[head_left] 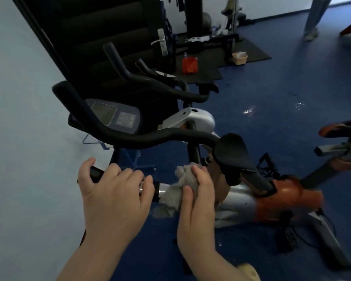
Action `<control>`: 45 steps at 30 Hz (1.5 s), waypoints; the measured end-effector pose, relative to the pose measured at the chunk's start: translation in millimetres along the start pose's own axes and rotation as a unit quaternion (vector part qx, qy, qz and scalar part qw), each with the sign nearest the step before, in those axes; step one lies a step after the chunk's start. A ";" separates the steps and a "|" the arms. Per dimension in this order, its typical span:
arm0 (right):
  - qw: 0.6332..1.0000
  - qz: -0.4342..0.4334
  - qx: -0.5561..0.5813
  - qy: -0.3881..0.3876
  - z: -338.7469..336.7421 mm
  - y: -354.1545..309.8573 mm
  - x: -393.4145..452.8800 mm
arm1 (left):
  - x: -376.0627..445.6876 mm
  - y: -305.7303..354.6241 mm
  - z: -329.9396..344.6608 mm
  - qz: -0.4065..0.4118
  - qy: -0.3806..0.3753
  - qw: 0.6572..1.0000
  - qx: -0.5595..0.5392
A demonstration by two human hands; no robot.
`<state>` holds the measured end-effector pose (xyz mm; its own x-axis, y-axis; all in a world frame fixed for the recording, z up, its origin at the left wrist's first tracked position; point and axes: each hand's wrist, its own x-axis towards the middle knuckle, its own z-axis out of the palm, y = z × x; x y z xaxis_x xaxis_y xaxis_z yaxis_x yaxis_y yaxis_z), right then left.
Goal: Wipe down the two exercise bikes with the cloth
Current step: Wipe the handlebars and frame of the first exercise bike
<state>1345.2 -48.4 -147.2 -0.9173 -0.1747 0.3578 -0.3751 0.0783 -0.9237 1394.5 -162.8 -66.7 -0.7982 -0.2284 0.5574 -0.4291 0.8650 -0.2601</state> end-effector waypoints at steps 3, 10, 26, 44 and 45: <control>0.987 0.150 0.033 0.042 3.5 -8.1 37.4 | 0.3 -0.9 1.9 0.005 0.006 1.000 0.001; 0.932 0.311 0.178 0.061 2.3 -20.8 24.3 | -1.7 -0.8 4.5 0.004 0.013 1.000 0.001; 0.890 0.420 0.157 0.081 0.3 -20.8 49.4 | -0.5 3.0 10.0 -0.012 0.028 0.999 0.009; 0.923 0.356 0.138 0.046 1.9 -25.4 39.0 | -1.2 2.2 10.6 -0.008 0.046 0.999 -0.003; 0.919 0.357 0.158 0.045 4.7 -29.9 26.2 | -1.4 2.3 10.9 -0.010 0.050 0.999 -0.005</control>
<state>1333.0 -59.9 -110.8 -0.9270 -0.1073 -0.3595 0.3726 -0.1507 -0.9157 1390.0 -165.4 -76.7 -0.7432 -0.1999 0.6385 -0.4394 0.8656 -0.2403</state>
